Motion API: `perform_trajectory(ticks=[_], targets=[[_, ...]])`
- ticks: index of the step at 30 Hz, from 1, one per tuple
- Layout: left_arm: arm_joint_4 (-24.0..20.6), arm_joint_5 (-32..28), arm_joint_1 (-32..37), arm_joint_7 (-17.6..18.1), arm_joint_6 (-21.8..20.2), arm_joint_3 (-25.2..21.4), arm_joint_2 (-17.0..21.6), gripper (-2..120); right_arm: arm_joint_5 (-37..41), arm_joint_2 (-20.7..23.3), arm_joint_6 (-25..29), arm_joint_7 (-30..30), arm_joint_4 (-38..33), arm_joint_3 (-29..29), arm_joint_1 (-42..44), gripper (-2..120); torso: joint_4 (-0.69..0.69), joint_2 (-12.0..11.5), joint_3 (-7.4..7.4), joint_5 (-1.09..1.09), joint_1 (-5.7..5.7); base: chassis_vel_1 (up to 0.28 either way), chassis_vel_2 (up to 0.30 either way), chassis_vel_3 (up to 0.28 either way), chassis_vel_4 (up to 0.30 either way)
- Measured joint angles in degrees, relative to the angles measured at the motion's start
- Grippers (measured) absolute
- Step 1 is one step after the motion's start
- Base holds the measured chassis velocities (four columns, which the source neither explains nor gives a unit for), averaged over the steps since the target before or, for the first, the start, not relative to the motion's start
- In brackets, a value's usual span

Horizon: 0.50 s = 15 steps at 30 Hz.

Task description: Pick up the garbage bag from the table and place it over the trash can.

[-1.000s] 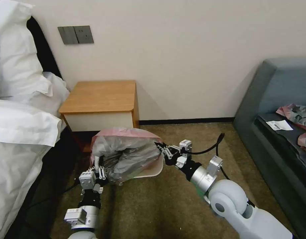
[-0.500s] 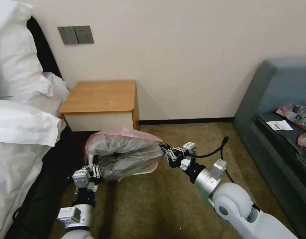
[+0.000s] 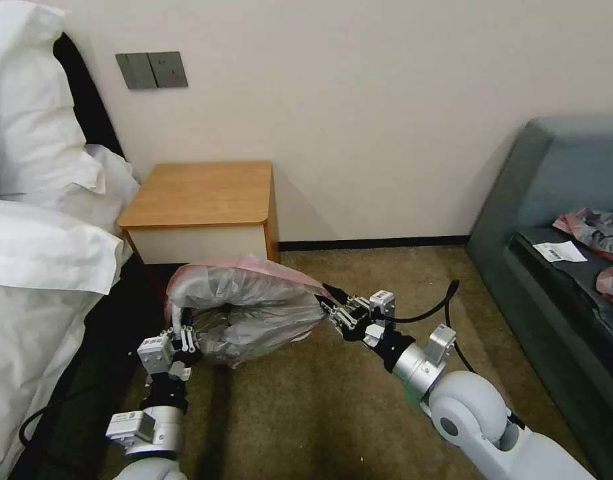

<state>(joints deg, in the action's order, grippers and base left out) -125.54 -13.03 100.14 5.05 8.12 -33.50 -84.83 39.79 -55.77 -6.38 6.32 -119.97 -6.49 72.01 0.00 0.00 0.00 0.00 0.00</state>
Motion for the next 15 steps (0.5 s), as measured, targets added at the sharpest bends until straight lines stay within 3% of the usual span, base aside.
perform_trajectory(ticks=[2,5,8,15], targets=[[0.00,-0.13,0.00,0.01,-0.01,0.00,0.00,8,-0.01,0.00,0.01,0.02,0.08,-0.06,-0.02,49,0.00,0.00,0.00,0.00,0.00,0.000,0.000,0.000,0.000],[-0.38,-0.88,0.01,0.07,-0.39,-0.05,0.01,8,-0.16,-0.01,0.47,0.44,0.80,-0.74,0.07,64,0.00,0.00,0.00,0.00,0.00,0.000,0.000,0.000,0.000],[-0.38,-1.00,-0.19,0.10,-0.59,-0.09,0.05,8,-0.16,-0.07,0.62,0.74,0.72,-1.12,0.42,71,0.00,0.00,0.00,0.00,0.00,0.000,0.000,0.000,0.000],[0.60,-0.55,-0.92,0.22,-1.22,-0.31,0.27,8,-4.67,-0.12,3.38,3.23,-2.74,-1.33,2.73,73,0.00,0.00,0.00,0.00,0.00,0.000,0.000,0.000,0.000]])
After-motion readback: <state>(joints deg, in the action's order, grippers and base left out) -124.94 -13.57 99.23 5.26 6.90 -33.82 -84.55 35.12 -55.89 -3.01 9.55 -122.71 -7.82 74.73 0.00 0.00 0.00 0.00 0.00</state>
